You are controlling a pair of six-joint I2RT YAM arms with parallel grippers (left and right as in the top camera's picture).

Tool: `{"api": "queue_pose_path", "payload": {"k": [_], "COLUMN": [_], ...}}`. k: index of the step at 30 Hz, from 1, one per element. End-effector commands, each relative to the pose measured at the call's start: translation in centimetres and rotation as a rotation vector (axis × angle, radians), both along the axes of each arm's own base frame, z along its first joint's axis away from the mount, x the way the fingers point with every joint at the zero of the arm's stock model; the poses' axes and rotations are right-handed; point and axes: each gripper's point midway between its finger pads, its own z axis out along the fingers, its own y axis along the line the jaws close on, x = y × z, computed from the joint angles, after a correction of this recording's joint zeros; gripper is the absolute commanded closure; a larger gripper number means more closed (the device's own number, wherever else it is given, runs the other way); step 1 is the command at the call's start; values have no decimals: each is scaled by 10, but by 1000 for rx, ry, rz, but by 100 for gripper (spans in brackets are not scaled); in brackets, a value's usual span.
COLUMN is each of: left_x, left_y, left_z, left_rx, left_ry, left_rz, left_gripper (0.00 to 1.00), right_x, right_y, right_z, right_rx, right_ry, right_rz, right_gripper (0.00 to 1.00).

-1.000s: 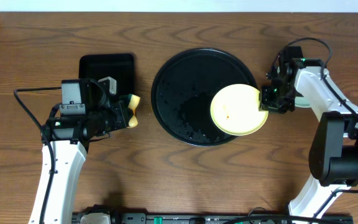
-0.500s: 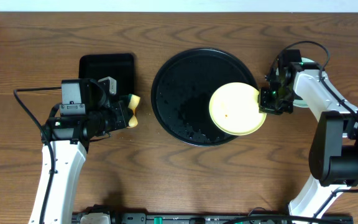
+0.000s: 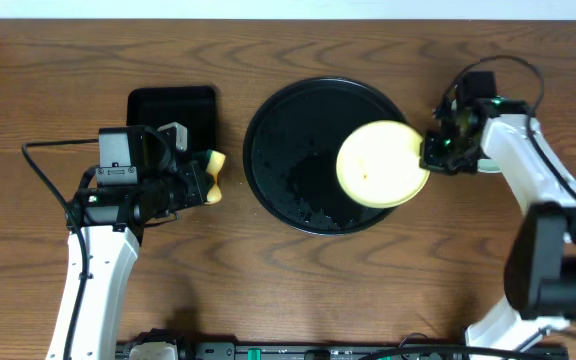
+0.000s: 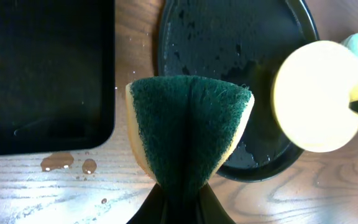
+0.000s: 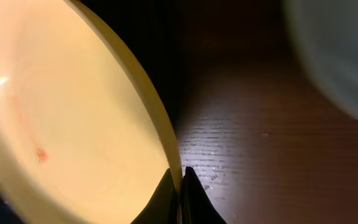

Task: Clean dirty plates on tray and stack at the side

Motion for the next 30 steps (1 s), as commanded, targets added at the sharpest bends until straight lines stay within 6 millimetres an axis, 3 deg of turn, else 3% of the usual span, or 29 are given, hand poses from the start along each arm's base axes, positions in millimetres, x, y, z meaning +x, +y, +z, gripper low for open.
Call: {"api": "queue_pose_path", "payload": {"k": [1, 7, 15, 20, 24, 30], "left_x": [4, 25, 55, 59, 60, 56], "left_y": [2, 3, -6, -14, -16, -50], "left_z": [2, 17, 47, 52, 49, 55], "left_rx": [17, 46, 54, 64, 109, 62], "left_ry": [-28, -158, -351, -383, -380, -397], "left_rz": [-11, -44, -70, -89, -77, -130], "left_gripper": [92, 92, 92, 92, 92, 92], "right_x": [10, 8, 1, -4, -6, -8], "right_y": [0, 6, 14, 37, 55, 80], "right_z": [52, 86, 103, 113, 109, 68], "right_rx": [-90, -314, -686, -810, -804, -495], "right_ry": [-160, -280, -437, -575, -634, -469], "right_rz": [16, -1, -117, -110, -95, -33], "right_gripper": [99, 99, 99, 99, 99, 99]}}
